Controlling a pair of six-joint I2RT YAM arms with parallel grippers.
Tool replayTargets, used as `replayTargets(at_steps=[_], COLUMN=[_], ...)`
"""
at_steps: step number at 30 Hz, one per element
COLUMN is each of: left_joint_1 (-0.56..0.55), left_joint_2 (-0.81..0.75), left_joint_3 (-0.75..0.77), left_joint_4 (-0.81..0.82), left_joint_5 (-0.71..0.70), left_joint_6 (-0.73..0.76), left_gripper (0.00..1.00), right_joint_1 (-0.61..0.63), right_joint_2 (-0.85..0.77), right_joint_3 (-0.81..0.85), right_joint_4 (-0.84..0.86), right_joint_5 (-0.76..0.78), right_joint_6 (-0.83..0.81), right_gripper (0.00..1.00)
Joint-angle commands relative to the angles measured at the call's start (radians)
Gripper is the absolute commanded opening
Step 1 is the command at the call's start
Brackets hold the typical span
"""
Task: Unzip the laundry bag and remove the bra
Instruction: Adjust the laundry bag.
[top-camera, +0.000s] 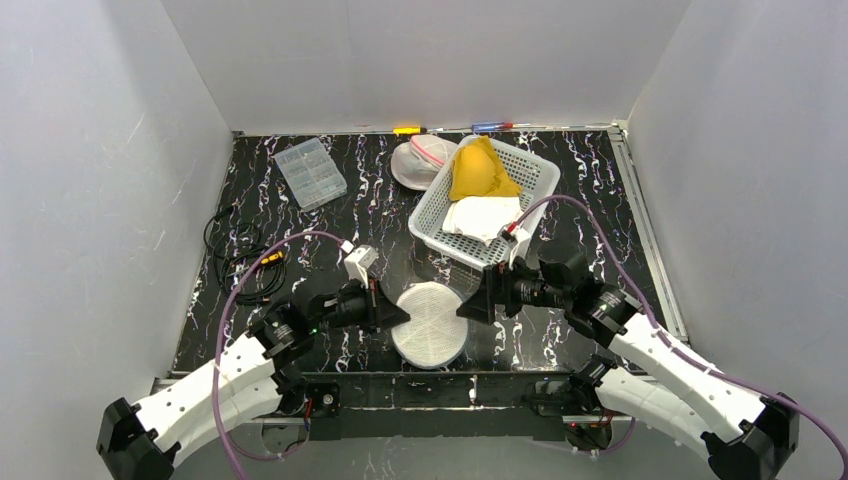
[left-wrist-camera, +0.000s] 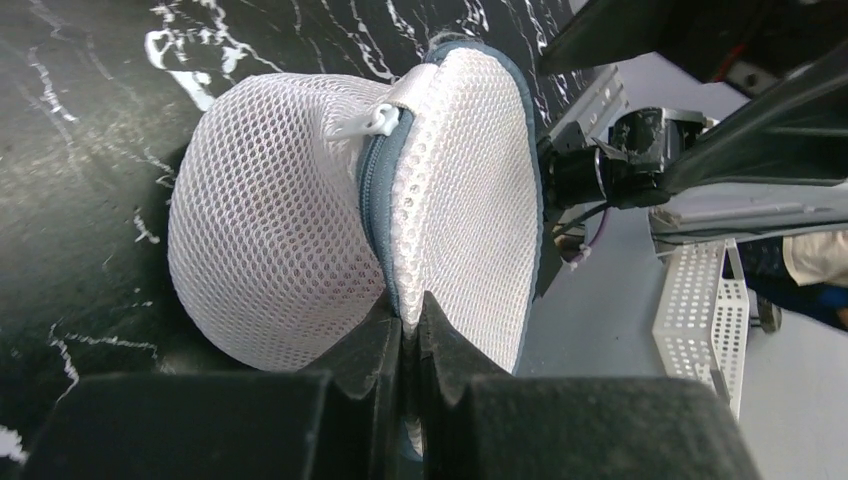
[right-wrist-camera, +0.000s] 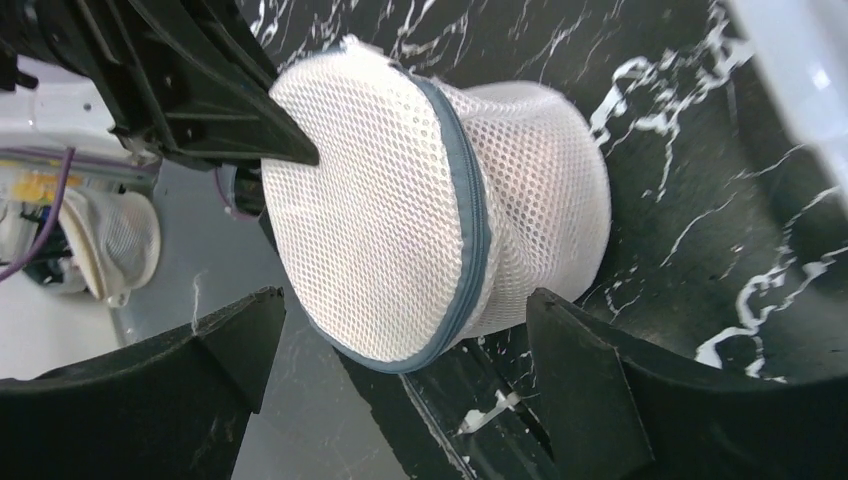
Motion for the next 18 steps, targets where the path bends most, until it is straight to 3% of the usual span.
replayTargets(at_steps=[1, 9, 14, 18], left_joint_1=[-0.002, -0.002, -0.005, -0.008], left_joint_2=[-0.077, -0.186, -0.232, -0.229], left_joint_3=[0.042, 0.048, 0.005, -0.032], left_joint_4=[-0.110, -0.172, -0.129, -0.057], left_joint_5=[-0.133, -0.325, -0.431, -0.479], left_joint_6=[-0.057, -0.278, -0.405, -0.465], left_gripper=[0.00, 0.00, 0.00, 0.00], right_joint_1=[0.004, 0.003, 0.005, 0.043], right_joint_2=[-0.009, -0.061, -0.040, -0.024], right_joint_3=[0.155, 0.171, 0.139, 0.082], right_joint_4=[-0.119, -0.149, -0.067, -0.020], right_joint_5=[0.136, 0.550, 0.445, 0.472], right_joint_6=[-0.060, 0.121, 0.170, 0.231], right_gripper=[0.99, 0.99, 0.99, 0.97])
